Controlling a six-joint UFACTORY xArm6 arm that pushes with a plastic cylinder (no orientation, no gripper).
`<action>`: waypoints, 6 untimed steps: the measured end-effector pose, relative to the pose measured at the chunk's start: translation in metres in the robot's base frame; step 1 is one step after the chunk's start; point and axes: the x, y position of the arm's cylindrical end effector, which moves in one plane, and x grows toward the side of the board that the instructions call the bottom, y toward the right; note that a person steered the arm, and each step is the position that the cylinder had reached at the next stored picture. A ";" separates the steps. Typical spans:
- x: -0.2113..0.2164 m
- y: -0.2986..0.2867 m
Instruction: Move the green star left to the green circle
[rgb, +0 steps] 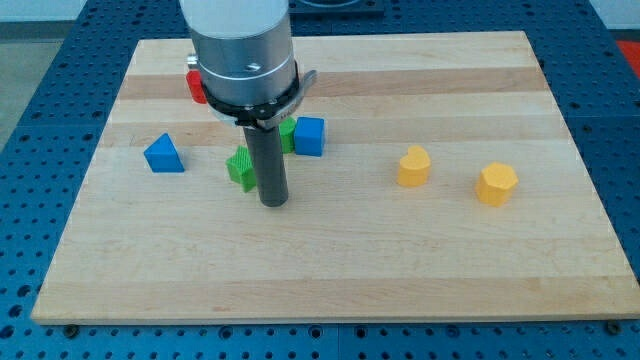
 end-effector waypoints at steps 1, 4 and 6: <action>-0.010 -0.031; -0.045 -0.066; -0.050 -0.070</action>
